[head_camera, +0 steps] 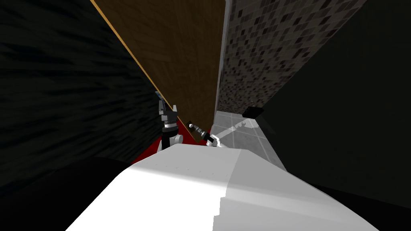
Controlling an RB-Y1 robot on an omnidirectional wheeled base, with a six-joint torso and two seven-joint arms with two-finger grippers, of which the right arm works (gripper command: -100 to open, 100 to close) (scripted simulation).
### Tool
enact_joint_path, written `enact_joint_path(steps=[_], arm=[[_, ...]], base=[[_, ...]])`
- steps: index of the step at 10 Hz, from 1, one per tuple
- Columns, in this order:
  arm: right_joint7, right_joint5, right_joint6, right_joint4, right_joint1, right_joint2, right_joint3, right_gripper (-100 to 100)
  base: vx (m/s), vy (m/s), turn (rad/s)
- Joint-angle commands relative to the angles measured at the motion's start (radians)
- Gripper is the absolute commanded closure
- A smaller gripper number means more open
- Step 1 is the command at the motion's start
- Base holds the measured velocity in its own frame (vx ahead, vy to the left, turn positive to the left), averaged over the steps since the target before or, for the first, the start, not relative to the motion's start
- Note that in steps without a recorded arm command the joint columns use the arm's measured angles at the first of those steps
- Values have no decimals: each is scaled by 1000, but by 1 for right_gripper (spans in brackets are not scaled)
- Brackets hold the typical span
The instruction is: Push the door open
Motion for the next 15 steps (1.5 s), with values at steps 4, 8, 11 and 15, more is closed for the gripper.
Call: enact_joint_path(steps=[4,8,11,15], arm=[[6,2,2,9,-3,25,-10,-100],[6,2,2,9,-3,25,-10,100],[7,-2,1,6,2,-4,-24,-100],[11,-4,4,12,-1,-8,-42,-100]], base=[[85,142,12],[-8,-18,3],[-46,-27,-44],[-115,-41,-31]])
